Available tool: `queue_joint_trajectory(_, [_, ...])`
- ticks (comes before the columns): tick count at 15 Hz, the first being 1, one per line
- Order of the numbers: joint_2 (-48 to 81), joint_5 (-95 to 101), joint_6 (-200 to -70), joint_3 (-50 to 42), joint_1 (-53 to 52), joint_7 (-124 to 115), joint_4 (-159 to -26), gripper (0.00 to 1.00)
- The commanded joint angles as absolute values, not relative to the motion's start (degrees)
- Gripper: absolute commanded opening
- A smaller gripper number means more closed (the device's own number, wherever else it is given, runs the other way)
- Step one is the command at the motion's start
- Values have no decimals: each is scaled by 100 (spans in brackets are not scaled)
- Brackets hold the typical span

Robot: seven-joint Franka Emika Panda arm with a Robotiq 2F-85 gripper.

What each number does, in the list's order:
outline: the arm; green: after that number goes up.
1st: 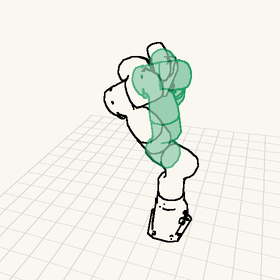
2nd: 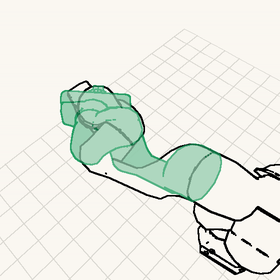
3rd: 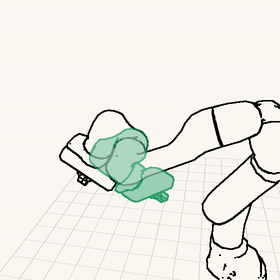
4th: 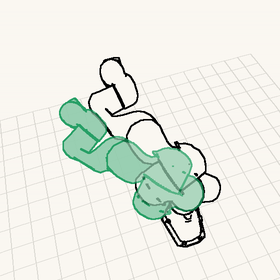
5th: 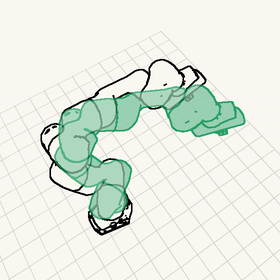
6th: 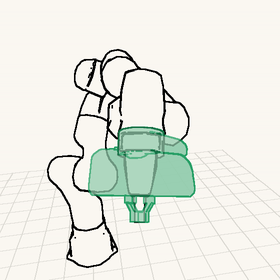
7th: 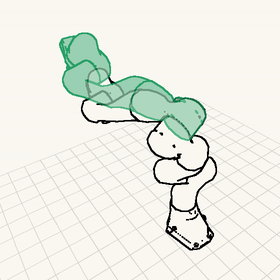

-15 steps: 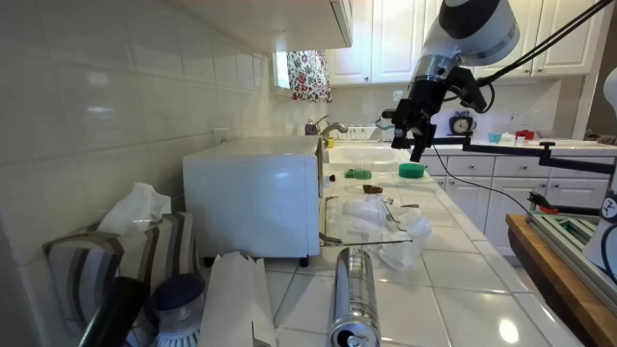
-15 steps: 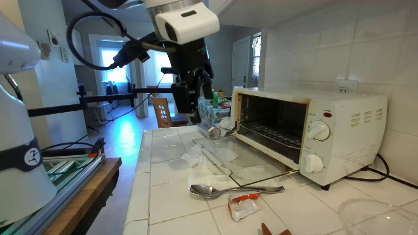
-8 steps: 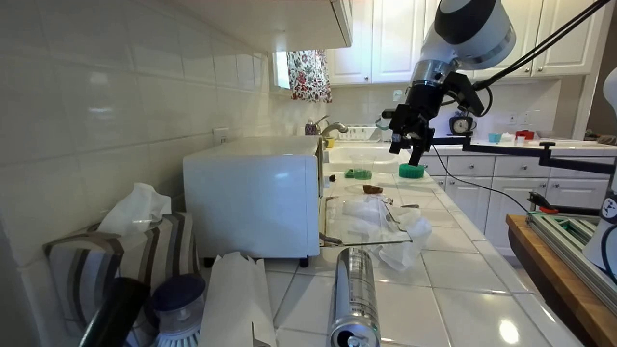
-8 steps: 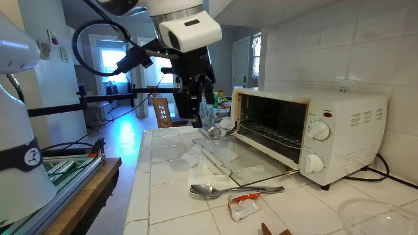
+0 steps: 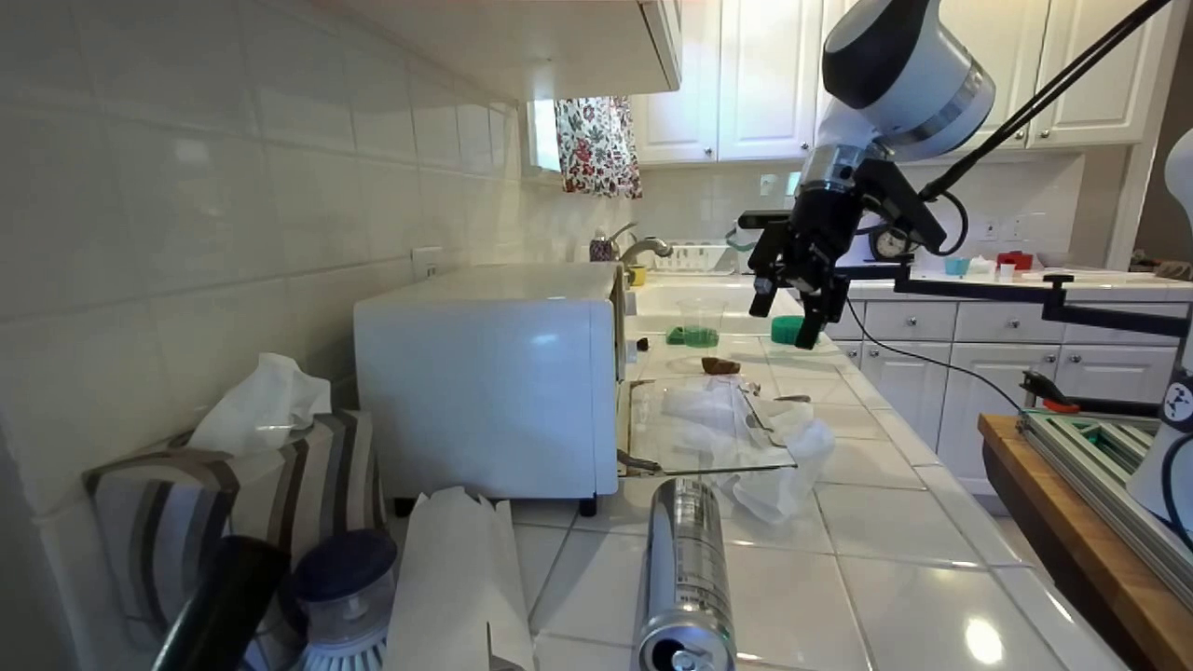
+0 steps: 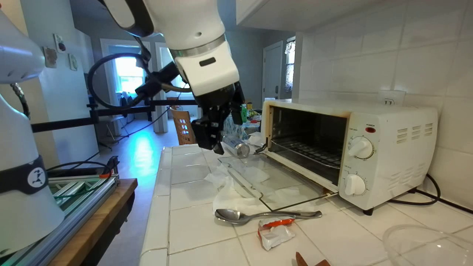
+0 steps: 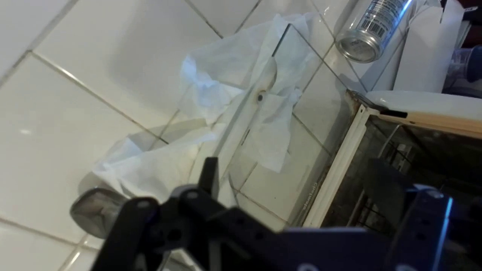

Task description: Close the door of the oven

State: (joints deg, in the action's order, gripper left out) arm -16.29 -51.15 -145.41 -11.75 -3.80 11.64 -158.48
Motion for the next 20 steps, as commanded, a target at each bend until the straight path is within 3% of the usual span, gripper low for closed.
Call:
queue_joint_trajectory(1, [-1300, -6044, -14609, -1133, -302, 1900, -15847, 100])
queue_joint_trajectory(20, [-444, -9041, -14641, -1148, -495, 4999, -15735, 100])
